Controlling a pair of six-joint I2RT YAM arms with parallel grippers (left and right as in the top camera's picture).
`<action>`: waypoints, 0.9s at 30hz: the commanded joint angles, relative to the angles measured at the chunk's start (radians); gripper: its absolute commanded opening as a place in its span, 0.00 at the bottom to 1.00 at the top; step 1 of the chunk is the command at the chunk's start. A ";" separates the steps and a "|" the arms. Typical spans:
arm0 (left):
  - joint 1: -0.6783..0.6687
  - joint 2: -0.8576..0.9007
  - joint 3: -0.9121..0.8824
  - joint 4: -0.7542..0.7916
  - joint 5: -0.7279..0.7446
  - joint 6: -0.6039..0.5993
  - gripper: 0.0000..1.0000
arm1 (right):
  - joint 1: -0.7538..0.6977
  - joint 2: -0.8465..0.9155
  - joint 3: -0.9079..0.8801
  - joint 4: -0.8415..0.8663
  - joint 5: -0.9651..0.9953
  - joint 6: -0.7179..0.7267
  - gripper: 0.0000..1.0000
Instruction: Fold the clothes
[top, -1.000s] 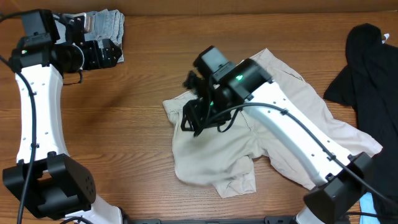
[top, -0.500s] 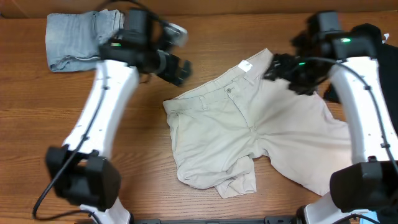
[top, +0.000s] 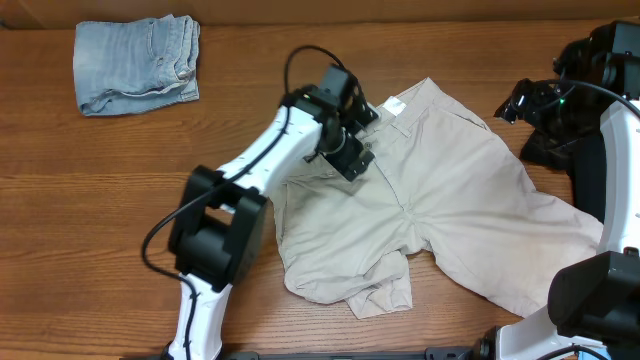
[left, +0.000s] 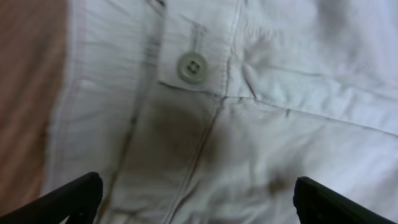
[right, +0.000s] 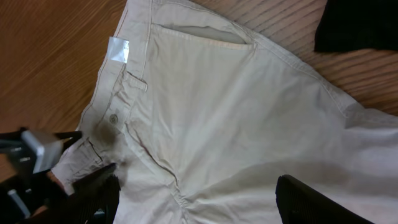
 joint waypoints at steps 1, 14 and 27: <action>-0.004 0.044 0.016 0.010 -0.008 0.018 1.00 | 0.003 -0.034 0.011 0.003 0.010 -0.019 0.84; 0.095 0.110 0.016 -0.056 -0.405 -0.141 1.00 | 0.015 -0.032 -0.111 0.040 -0.026 -0.019 0.84; 0.407 0.110 0.173 -0.314 -0.275 -0.341 1.00 | 0.164 -0.030 -0.349 0.201 -0.069 0.004 0.83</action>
